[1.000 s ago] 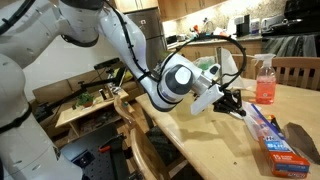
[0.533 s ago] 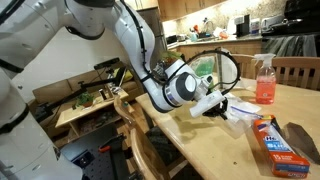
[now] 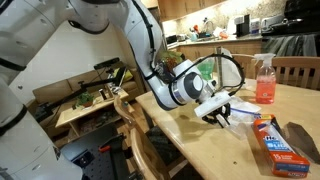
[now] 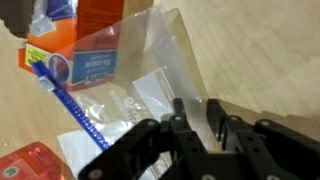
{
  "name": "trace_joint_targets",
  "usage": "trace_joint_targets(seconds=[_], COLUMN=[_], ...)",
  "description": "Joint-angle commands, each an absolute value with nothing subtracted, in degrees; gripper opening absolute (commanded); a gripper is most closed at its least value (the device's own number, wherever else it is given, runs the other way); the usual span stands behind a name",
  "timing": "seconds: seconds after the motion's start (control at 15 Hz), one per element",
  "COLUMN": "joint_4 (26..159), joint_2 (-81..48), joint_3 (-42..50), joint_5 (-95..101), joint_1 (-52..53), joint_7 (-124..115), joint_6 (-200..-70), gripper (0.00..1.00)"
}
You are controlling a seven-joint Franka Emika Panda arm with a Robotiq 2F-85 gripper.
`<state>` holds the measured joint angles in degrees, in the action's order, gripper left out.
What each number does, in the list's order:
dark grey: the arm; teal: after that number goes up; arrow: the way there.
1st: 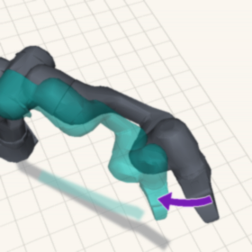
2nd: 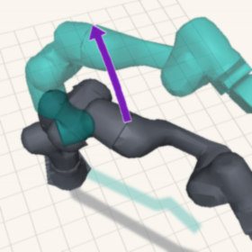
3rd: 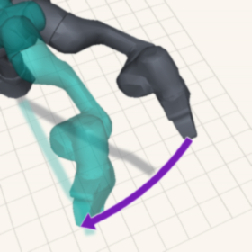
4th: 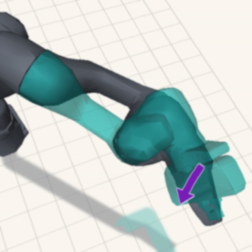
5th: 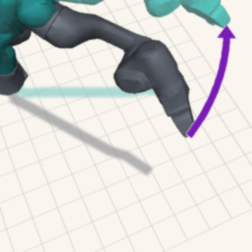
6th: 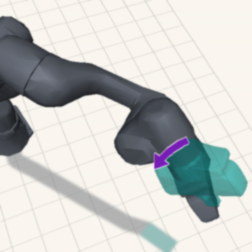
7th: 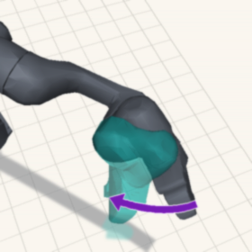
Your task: Take a ziplock bag out of the box and put it on the table
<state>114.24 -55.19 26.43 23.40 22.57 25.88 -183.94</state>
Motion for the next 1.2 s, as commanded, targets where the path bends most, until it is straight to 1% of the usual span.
trace_joint_targets(seconds=[0.0,0.07,0.2,0.27,0.33,0.6,0.73,0.8,0.93,1.0,1.07,1.13], joint_4=[112.6,112.8,114.3,115.5,117.1,124.7,128.0,129.1,130.4,128.0,127.6,128.5], joint_2=[-55.8,-55.7,-55.4,-55.5,-55.2,-55.5,-55.9,-56.8,-56.7,-55.4,-56.4,-56.1], joint_3=[28.9,29.8,33.2,36.4,39.5,52.3,56.1,57.1,56.3,55.6,55.4,55.2], joint_5=[25.7,25.9,26.3,26.1,25.9,22.2,18.1,14.2,8.1,5.6,2.8,4.7], joint_1=[24.5,25.5,28.8,32.1,35.0,47.6,51.2,51.9,50.6,50.3,49.8,50.1], joint_7=[24.6,24.2,23.3,22.2,21.3,18.5,18.8,17.8,17.0,16.8,15.9,19.1], joint_6=[-181.0,-180.7,-181.7,-182.9,-184.6,-192.8,-197.2,-199.4,-202.5,-198.8,-198.9,-198.7], gripper=[0.63,0.72,0.85,0.94,0.99,1.0,1.0,1.0,1.0,1.0,1.0,1.0])
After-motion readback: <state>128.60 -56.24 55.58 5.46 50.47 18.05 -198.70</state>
